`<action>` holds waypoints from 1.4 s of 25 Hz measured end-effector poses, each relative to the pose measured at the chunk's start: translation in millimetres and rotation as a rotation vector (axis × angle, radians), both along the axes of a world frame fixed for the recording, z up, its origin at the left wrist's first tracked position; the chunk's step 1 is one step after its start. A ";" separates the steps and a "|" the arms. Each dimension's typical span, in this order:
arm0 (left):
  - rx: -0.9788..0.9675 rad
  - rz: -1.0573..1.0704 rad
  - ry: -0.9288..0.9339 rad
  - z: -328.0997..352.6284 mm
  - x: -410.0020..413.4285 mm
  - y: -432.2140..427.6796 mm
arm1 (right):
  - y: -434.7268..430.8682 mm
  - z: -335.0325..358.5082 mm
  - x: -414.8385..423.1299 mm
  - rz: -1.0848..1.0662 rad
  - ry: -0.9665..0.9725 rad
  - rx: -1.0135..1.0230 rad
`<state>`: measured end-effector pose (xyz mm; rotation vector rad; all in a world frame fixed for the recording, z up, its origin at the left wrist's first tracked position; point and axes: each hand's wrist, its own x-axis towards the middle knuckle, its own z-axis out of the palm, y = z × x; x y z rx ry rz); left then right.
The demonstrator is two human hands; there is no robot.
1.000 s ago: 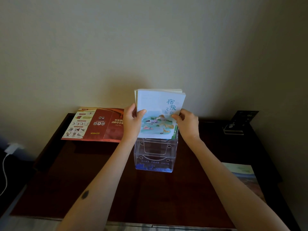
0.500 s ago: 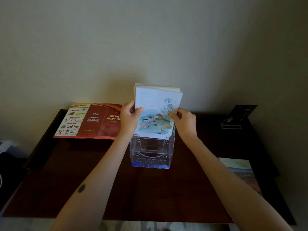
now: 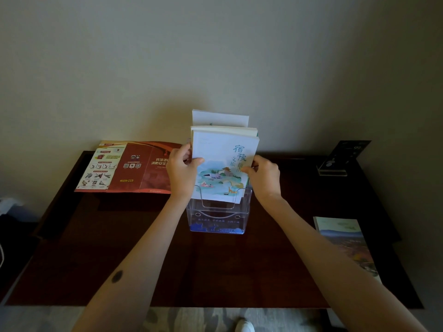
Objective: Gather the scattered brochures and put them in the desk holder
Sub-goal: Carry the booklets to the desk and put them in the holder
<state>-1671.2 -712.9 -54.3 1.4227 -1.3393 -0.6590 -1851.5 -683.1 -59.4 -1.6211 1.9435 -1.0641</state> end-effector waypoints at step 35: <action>-0.130 0.062 -0.315 -10.2 -22.8 33.7 | 14.5 -0.6 -3.8 -0.058 0.255 0.124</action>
